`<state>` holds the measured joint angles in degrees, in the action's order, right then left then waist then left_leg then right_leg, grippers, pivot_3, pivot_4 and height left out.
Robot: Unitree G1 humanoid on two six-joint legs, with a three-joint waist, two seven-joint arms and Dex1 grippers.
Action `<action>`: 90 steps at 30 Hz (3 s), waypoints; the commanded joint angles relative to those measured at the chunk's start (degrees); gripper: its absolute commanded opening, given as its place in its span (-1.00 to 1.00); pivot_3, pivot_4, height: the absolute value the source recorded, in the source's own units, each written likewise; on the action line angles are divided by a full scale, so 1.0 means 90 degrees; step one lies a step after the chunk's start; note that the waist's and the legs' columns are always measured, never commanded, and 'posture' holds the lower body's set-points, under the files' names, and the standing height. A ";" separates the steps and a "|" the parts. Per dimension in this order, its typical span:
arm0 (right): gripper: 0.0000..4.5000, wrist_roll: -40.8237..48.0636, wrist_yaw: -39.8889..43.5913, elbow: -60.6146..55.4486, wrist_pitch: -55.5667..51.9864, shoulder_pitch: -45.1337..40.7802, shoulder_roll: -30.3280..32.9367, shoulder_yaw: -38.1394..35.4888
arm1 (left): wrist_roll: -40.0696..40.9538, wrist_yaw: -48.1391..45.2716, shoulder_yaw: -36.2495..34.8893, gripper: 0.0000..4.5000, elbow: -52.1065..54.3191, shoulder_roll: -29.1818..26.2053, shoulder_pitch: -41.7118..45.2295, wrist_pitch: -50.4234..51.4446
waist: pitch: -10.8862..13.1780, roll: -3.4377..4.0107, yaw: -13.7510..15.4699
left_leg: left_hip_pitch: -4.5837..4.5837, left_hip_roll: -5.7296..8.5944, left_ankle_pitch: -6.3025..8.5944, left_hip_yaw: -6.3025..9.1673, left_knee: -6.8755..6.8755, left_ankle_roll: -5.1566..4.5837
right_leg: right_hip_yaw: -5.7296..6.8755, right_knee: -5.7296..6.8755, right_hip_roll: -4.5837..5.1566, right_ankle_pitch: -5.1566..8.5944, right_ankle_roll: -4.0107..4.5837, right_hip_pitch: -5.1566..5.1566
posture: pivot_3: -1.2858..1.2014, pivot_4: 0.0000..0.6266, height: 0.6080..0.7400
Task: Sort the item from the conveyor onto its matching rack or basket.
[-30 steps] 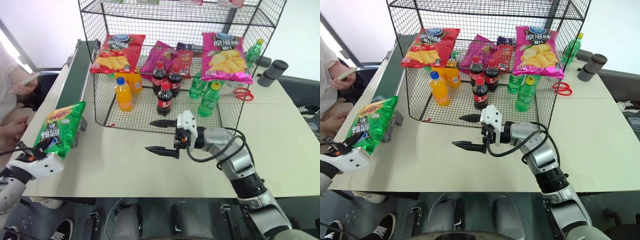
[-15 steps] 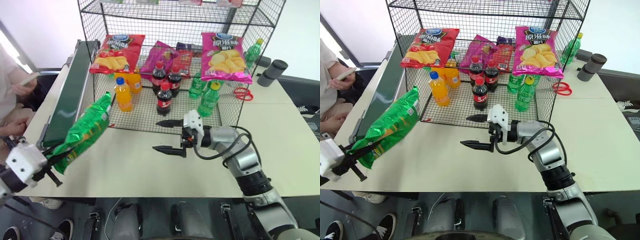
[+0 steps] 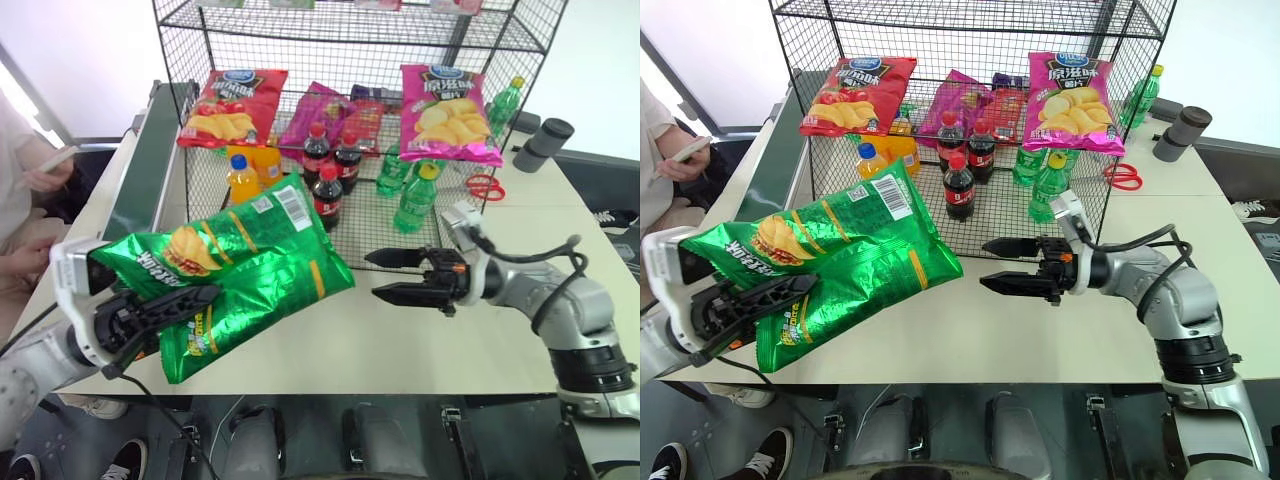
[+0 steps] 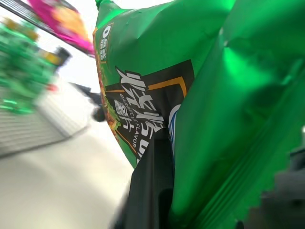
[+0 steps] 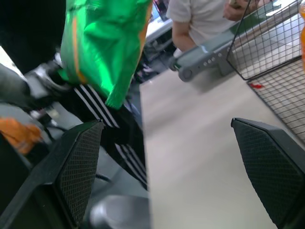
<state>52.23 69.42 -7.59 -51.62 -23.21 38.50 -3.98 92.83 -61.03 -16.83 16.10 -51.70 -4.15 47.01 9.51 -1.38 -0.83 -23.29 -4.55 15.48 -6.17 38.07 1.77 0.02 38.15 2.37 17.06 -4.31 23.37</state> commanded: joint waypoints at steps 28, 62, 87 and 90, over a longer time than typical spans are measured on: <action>1.00 0.1714 -0.0808 -0.1353 -0.1786 -0.0047 -0.0091 0.0880 | -0.2290 -0.1485 0.1137 -0.96 -0.0325 0.1055 0.1642 0.1215 | 0.0000 -0.0001 0.0006 | -0.0015 0.0006 0.0000 0.0013 -0.0001 -0.0001 | -0.0003 -0.0008 0.0001 0.0001 -0.0002 0.0007 | 0.03 -0.52 1.00; -0.89 0.1100 -0.0754 -0.0984 -0.1336 -0.0161 -0.0301 0.0894 | -0.3294 -0.1403 0.1042 -1.00 -0.0493 0.1370 0.1643 0.0339 | -0.0001 -0.0002 0.0007 | -0.0016 0.0005 0.0000 0.0016 -0.0001 -0.0001 | -0.0002 -0.0009 0.0002 0.0001 -0.0002 0.0008 | 0.03 -0.52 1.00; -0.89 -0.6972 -0.3352 -0.1107 0.7367 -0.0114 0.0282 0.1215 | -0.5596 -0.0431 0.0289 0.99 -0.2195 0.2083 0.1512 -0.2666 | 0.0001 -0.0001 0.0017 | -0.0023 0.0010 0.0000 0.0001 -0.0001 0.0000 | -0.0001 -0.0011 0.0010 0.0002 -0.0008 0.0018 | 0.03 -0.52 1.00; -0.89 -0.8297 -0.4144 -0.1046 0.7816 -0.0225 0.0404 0.1191 | -0.5907 -0.0107 0.0365 0.99 -0.2183 0.2269 0.1725 -0.2993 | 0.0000 -0.0002 0.0014 | -0.0023 0.0011 -0.0003 0.0002 0.0003 0.0004 | 0.0000 -0.0007 0.0012 0.0002 -0.0008 0.0016 | 0.03 -0.52 1.00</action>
<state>-16.80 36.00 -16.16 15.73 -23.76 41.37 8.41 41.07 -63.46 -12.81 -4.50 -31.33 10.15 22.46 9.51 -1.40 -0.71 -23.49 -4.44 15.46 -6.17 38.10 1.81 0.02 38.09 2.49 17.08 -4.38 23.52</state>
